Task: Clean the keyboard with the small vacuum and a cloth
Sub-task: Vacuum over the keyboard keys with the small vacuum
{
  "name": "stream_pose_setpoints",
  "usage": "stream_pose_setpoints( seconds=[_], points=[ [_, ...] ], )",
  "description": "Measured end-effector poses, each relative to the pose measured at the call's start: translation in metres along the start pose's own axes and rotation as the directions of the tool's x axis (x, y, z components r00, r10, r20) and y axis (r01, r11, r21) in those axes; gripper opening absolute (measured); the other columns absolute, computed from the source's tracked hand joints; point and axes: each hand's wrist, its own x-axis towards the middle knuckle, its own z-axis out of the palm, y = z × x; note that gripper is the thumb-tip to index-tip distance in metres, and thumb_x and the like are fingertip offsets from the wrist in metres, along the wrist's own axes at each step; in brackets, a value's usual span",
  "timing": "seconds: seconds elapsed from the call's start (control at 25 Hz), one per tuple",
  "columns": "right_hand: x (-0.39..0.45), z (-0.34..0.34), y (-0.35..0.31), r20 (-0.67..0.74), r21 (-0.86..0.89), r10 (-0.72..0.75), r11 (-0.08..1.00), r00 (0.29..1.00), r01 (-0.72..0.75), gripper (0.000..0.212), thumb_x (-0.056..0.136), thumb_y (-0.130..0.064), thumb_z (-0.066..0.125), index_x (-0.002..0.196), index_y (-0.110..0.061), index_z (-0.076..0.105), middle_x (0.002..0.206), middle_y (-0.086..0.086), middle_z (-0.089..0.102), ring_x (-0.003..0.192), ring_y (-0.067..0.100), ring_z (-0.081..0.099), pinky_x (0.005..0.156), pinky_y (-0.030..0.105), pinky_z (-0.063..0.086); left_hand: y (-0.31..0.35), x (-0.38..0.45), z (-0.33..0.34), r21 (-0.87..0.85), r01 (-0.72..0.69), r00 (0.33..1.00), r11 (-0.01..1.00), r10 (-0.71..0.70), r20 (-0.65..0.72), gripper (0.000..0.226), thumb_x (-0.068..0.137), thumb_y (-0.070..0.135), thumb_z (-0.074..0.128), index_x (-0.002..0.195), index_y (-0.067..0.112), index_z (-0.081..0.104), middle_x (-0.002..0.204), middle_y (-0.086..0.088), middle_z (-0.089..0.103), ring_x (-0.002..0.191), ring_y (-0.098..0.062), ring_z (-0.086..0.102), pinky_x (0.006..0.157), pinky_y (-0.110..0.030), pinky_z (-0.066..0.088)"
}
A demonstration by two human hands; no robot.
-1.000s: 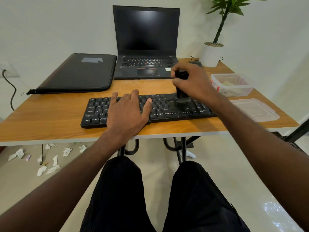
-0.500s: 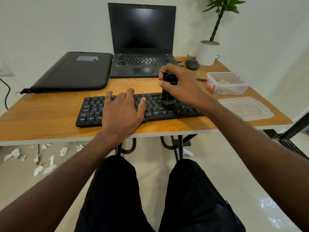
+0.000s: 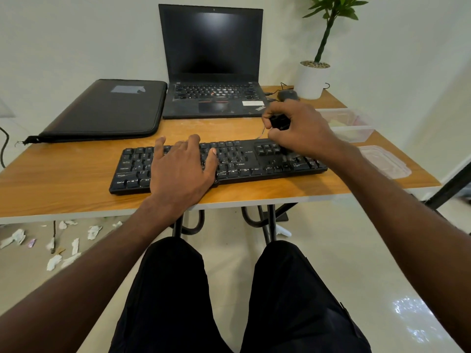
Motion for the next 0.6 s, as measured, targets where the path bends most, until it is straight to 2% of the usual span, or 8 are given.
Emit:
stream_pose_setpoints(
  seconds=[0.04,0.08,0.16,0.24,0.32,0.44,0.52,0.6],
  points=[
    [0.000,-0.003,0.003,-0.077,-0.048,0.017,0.999,0.997,-0.021,0.013,0.086,-0.022,0.067,0.097,-0.028,0.065,0.096,-0.017,0.060,0.094,0.009,0.058,0.073,0.028,0.050,0.000,0.000,-0.002,0.004,-0.003,1.000,1.000,0.003,0.004,0.061,0.108,0.058,0.021,0.135,0.014,0.053,0.110,-0.008,0.074,0.111,-0.026,0.070,0.128,-0.059,0.015],
    [-0.001,-0.004,0.005,-0.153,-0.014,0.038,0.999,0.987,-0.041,0.013,0.088,-0.023,0.067,0.099,-0.029,0.065,0.098,-0.017,0.061,0.096,0.009,0.059,0.075,0.028,0.052,0.001,0.000,-0.003,0.009,-0.005,1.000,1.000,0.005,0.007,0.060,0.108,0.058,0.022,0.135,0.014,0.053,0.110,-0.008,0.074,0.112,-0.027,0.069,0.128,-0.060,0.014],
    [-0.001,0.002,-0.001,-0.242,0.190,0.117,0.979,0.963,-0.071,0.013,0.092,-0.025,0.067,0.103,-0.030,0.065,0.103,-0.014,0.065,0.098,0.009,0.063,0.078,0.032,0.060,0.007,0.002,-0.007,-0.006,0.005,1.000,1.000,-0.005,0.003,0.057,0.109,0.057,0.026,0.138,0.014,0.052,0.115,-0.009,0.074,0.116,-0.027,0.069,0.127,-0.060,0.015],
    [0.001,0.012,-0.009,-0.224,0.306,0.148,0.949,0.963,-0.075,0.015,0.095,-0.027,0.068,0.109,-0.030,0.065,0.107,-0.015,0.064,0.100,0.008,0.064,0.079,0.032,0.063,0.023,0.005,-0.007,-0.070,0.000,1.000,0.998,-0.001,-0.007,0.055,0.110,0.054,0.029,0.141,0.014,0.050,0.120,-0.010,0.073,0.120,-0.027,0.067,0.125,-0.059,0.018],
    [-0.001,0.019,-0.012,-0.134,0.310,0.097,0.949,0.986,-0.051,0.020,0.096,-0.027,0.067,0.115,-0.029,0.063,0.108,-0.017,0.061,0.101,0.005,0.062,0.082,0.028,0.060,0.043,0.006,-0.002,-0.100,-0.038,0.999,0.994,0.038,0.003,0.055,0.110,0.054,0.028,0.143,0.014,0.048,0.124,-0.010,0.072,0.124,-0.027,0.065,0.125,-0.059,0.020],
    [-0.007,0.016,-0.002,-0.063,0.134,0.067,0.989,0.996,-0.058,0.023,0.091,-0.029,0.067,0.113,-0.034,0.060,0.110,-0.011,0.061,0.100,0.008,0.062,0.083,0.031,0.060,0.056,0.005,0.008,-0.047,-0.078,0.996,0.996,0.080,0.050,0.058,0.110,0.055,0.027,0.145,0.014,0.047,0.128,-0.009,0.071,0.128,-0.026,0.062,0.128,-0.058,0.018],
    [-0.006,0.004,0.007,-0.129,-0.053,0.147,0.987,0.981,-0.155,0.021,0.084,-0.034,0.065,0.105,-0.037,0.058,0.107,-0.005,0.063,0.096,0.014,0.060,0.083,0.042,0.058,0.051,0.004,0.010,-0.028,-0.058,0.996,0.998,0.060,0.062,0.054,0.110,0.052,0.029,0.143,0.013,0.047,0.124,-0.009,0.072,0.126,-0.026,0.063,0.128,-0.058,0.017],
    [-0.003,-0.011,0.011,-0.185,-0.116,0.222,0.962,0.957,-0.246,0.024,0.083,-0.035,0.064,0.106,-0.036,0.058,0.108,-0.001,0.062,0.096,0.018,0.058,0.083,0.044,0.057,0.051,0.005,0.010,-0.017,-0.055,0.997,0.998,0.055,0.051,0.052,0.109,0.050,0.031,0.142,0.013,0.048,0.122,-0.009,0.072,0.125,-0.026,0.064,0.128,-0.057,0.017]
  ],
)
